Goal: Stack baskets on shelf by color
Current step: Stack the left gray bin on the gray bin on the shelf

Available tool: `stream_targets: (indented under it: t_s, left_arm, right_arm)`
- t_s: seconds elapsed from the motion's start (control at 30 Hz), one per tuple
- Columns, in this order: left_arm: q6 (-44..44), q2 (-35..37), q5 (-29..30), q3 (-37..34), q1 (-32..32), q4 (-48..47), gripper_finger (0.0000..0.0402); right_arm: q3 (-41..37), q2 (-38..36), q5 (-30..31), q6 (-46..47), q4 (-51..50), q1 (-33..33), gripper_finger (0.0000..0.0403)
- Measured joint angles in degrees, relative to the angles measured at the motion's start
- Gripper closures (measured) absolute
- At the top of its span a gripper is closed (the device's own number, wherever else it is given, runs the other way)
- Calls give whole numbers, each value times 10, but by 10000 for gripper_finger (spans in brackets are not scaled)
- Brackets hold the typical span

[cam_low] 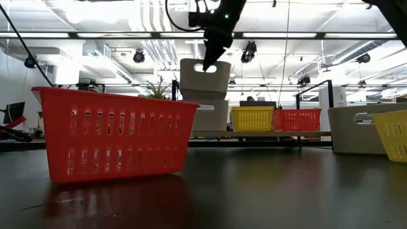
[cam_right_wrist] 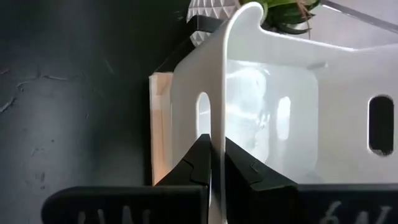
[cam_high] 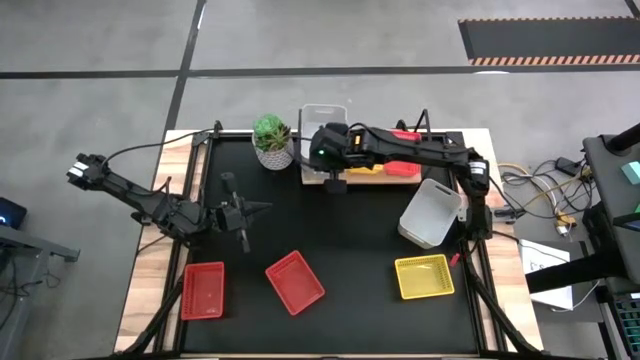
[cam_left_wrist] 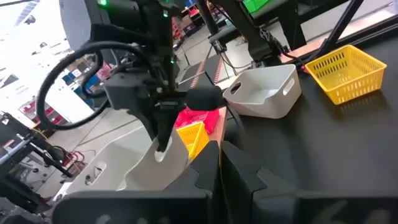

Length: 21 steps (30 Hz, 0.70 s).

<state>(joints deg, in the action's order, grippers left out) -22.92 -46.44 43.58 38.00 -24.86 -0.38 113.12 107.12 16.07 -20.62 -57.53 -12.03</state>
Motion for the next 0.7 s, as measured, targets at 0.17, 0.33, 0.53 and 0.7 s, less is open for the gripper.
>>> stream_targets:
  t_s: [0.17,0.33,0.53,0.7]
  left_arm:
    - [0,6,0,-1,0,1,402]
    - [0,7,0,-1,0,-1,402]
    - [0,7,0,-1,0,0,402]
    - [0,7,0,-1,0,0,402]
  right_arm:
    - [0,7,0,-1,9,0,394]
    - [0,11,0,-11,18,0,394]
    - [0,11,0,-10,26,-4,394]
    - [-2,11,0,-10,27,-8,394]
